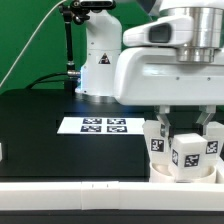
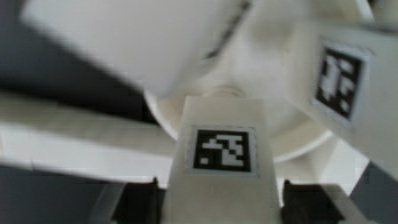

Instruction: Assemble stool

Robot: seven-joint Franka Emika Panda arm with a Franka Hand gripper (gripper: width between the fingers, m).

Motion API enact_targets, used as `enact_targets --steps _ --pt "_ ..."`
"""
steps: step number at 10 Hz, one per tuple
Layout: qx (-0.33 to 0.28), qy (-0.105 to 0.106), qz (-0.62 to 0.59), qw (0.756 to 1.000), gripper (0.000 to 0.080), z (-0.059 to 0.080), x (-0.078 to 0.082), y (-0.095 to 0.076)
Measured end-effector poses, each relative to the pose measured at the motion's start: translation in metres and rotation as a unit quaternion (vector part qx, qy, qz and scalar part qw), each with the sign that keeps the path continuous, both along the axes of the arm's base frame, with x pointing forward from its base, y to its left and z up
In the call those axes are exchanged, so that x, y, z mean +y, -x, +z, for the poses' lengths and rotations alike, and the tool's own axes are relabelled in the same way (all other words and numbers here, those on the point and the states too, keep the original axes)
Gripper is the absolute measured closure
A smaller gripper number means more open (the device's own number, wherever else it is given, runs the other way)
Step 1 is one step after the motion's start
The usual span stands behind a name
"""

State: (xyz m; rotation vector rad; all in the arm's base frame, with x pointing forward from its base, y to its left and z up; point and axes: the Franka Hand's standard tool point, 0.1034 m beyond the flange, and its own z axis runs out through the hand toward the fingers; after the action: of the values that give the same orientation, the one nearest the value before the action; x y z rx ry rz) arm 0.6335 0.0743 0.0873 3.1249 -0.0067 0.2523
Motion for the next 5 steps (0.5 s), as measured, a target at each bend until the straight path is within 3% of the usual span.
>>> enact_targets --steps 5 --pt "-0.026 -0.05 -0.213 0.975 0.0469 0.0002 0.0023 -0.0038"
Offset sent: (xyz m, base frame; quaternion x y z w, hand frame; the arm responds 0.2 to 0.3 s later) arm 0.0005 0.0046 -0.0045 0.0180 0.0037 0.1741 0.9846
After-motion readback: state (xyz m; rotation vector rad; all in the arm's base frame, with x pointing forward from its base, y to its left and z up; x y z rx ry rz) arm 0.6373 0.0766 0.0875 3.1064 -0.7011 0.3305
